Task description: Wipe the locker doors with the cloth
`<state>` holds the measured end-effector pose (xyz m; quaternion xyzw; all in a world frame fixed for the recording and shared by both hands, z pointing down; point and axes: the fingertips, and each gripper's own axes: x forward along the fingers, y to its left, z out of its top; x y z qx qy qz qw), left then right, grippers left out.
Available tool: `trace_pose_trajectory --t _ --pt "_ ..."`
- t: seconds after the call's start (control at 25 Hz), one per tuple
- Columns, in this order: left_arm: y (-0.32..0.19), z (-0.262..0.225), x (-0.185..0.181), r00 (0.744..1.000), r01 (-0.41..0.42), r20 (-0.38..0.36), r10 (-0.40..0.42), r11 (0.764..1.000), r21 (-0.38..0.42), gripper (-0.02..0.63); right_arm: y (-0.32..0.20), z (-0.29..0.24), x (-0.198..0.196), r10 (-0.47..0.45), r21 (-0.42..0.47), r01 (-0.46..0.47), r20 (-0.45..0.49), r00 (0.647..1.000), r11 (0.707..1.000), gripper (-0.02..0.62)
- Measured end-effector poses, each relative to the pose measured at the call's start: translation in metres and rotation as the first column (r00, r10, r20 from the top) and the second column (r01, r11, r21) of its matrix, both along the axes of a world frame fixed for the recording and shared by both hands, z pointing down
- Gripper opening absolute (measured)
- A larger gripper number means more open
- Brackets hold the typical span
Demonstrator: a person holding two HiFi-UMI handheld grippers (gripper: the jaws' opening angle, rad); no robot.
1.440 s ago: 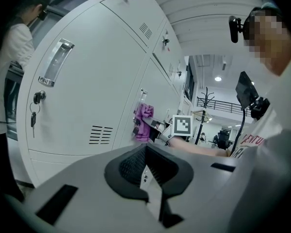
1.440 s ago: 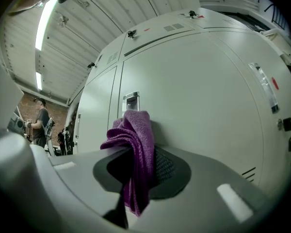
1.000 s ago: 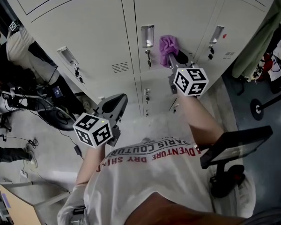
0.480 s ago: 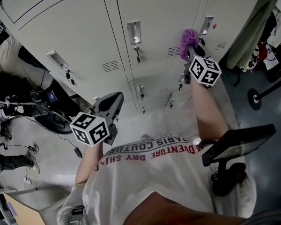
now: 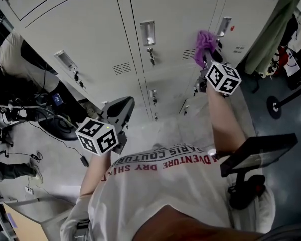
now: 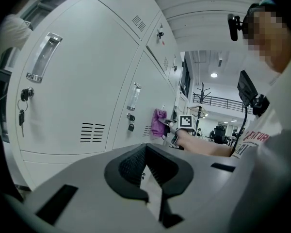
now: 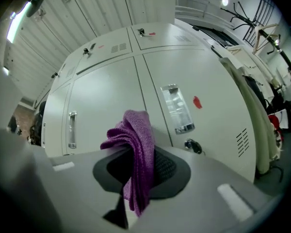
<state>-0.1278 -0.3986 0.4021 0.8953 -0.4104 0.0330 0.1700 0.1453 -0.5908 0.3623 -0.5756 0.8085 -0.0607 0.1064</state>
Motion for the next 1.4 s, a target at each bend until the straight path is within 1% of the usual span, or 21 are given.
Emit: trace_pose_trajectory --t 0.12,0.2,0.28,0.4,0.52,0.6,0.68,0.76,0.88,1.04,1.24,1.4 --pt "0.003 -0.002 -0.006 1.0 0.012 -0.005 -0.012 1.0 0.002 -0.002 0.024 -0.017 -0.032 -0.081 0.052 0.079 0.025 0.996 0.996 0.046" --pt "0.004 -0.003 -0.009 1.0 0.019 -0.008 -0.019 1.0 0.005 0.0 0.039 -0.027 -0.059 -0.149 0.082 0.146 0.034 0.988 0.986 0.046" --pt "0.006 -0.005 -0.012 1.0 0.025 -0.01 -0.025 1.0 0.01 -0.002 0.053 -0.037 -0.089 -0.225 0.11 0.22 0.029 0.974 0.969 0.046" --pt "0.008 -0.006 -0.019 0.999 0.039 -0.012 -0.039 0.999 0.013 -0.001 0.074 -0.051 -0.133 -0.334 0.149 0.328 0.011 0.943 0.933 0.046" --pt "0.009 -0.007 -0.027 0.998 0.058 -0.015 -0.058 0.998 0.015 -0.001 0.094 -0.045 -0.18 -0.429 0.146 0.429 -0.03 0.903 0.892 0.046" --pt "0.01 -0.008 -0.032 0.997 0.073 -0.018 -0.073 0.997 0.018 -0.001 0.101 -0.031 -0.205 -0.47 0.123 0.473 -0.054 0.881 0.872 0.046" --pt "0.01 -0.008 -0.038 0.996 0.088 -0.019 -0.088 0.996 0.021 -0.001 0.104 -0.015 -0.224 -0.5 0.1 0.503 -0.056 0.864 0.859 0.046" --pt "0.009 -0.007 -0.043 0.995 0.1 -0.018 -0.099 0.995 0.022 0.0 0.098 0.002 -0.236 -0.502 0.077 0.506 -0.065 0.862 0.859 0.046" --pt "0.007 -0.005 -0.05 0.993 0.114 -0.017 -0.114 0.993 0.018 -0.001 0.084 0.028 -0.241 -0.473 0.033 0.477 -0.077 0.878 0.878 0.046" --pt "0.002 -0.003 -0.056 0.991 0.129 -0.021 -0.128 0.992 0.013 -0.002 0.067 0.054 -0.246 -0.448 -0.013 0.45 -0.118 0.886 0.893 0.046" --pt "-0.004 0.0 -0.056 0.991 0.131 -0.025 -0.131 0.991 0.01 0.0 0.045 0.069 -0.247 -0.4 -0.041 0.398 -0.13 0.907 0.917 0.047" --pt "-0.005 0.004 -0.052 0.992 0.121 -0.021 -0.121 0.993 0.0 0.0 0.036 0.071 -0.247 -0.392 -0.045 0.39 -0.145 0.908 0.92 0.046"
